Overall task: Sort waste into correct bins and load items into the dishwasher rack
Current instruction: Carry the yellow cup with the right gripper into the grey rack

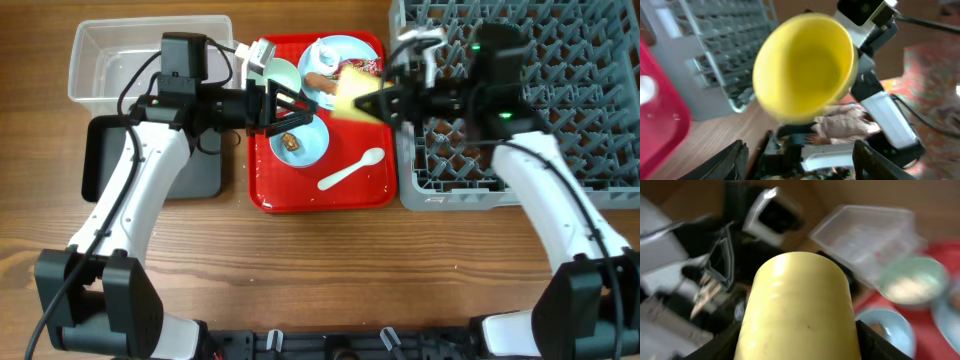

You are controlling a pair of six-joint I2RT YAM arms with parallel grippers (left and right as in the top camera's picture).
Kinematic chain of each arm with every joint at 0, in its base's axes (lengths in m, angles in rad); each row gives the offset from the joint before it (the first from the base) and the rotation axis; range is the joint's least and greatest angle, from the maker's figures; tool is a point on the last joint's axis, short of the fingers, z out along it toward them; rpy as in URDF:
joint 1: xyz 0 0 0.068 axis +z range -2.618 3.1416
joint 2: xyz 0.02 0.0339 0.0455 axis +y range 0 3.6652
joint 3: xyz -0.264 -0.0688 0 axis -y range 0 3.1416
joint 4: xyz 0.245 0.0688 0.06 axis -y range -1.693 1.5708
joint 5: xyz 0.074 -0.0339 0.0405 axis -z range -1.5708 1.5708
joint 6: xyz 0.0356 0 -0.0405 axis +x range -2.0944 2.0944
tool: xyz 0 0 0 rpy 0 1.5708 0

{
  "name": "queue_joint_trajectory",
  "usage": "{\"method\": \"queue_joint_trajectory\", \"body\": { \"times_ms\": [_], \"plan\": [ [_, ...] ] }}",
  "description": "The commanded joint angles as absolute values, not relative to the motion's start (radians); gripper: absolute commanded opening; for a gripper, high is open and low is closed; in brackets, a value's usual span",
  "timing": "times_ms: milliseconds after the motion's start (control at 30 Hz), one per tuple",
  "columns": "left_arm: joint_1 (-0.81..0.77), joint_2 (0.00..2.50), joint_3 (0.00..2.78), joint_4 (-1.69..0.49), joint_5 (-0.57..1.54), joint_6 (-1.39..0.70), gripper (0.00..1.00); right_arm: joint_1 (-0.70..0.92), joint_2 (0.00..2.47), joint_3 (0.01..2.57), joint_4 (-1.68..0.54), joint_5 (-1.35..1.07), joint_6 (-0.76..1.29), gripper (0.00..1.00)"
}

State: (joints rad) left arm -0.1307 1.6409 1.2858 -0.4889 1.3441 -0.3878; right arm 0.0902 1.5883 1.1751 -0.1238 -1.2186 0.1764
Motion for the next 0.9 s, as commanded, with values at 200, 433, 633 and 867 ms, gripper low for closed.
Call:
{"method": "queue_joint_trajectory", "body": {
  "times_ms": [200, 433, 633, 867],
  "plan": [
    [-0.133, 1.624, 1.296, -0.648, 0.603, -0.363, 0.64, 0.01, 1.501, 1.431, -0.894, -0.344, 0.209, 0.59],
    [-0.133, 1.624, 1.296, -0.778, 0.238, -0.344, 0.68, 0.123, 1.617, 1.525, -1.291, -0.027, 0.296, 0.57],
    [-0.133, 1.624, 1.296, -0.779, 0.233, -0.344, 0.69, 0.145, 1.835, 1.525, -1.343, -0.012, 0.294, 0.57],
    [-0.133, 1.624, 1.296, -0.779, 0.234, -0.344, 0.7, 0.145, 1.876, 1.524, -1.332, -0.007, 0.287, 0.84]
  ]
}}
